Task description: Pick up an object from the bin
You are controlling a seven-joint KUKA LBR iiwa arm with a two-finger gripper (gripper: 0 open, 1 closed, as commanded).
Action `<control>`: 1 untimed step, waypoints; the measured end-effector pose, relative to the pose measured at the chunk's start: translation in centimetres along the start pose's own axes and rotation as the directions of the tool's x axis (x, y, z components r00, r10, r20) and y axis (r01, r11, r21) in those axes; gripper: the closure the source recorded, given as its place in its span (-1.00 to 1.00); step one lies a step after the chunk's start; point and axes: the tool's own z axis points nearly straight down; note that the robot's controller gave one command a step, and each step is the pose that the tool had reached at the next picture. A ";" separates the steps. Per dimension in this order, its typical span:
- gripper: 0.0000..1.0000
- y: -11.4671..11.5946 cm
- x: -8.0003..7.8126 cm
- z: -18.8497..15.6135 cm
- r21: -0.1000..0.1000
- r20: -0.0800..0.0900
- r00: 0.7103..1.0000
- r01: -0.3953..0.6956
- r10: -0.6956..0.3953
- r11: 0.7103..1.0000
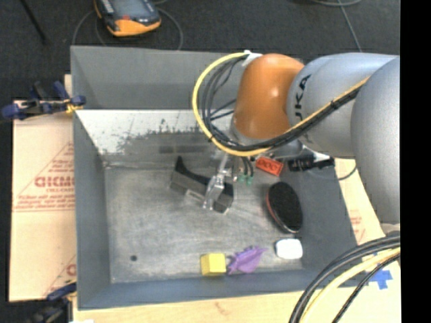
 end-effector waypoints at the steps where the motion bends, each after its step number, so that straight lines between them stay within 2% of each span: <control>1: -1.00 -0.3 -1.8 4.0 0.001 -0.001 0.995 -0.100 0.100 0.995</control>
Offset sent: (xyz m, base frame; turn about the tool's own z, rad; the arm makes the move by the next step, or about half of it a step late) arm 0.0207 -0.0126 -0.0816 0.2147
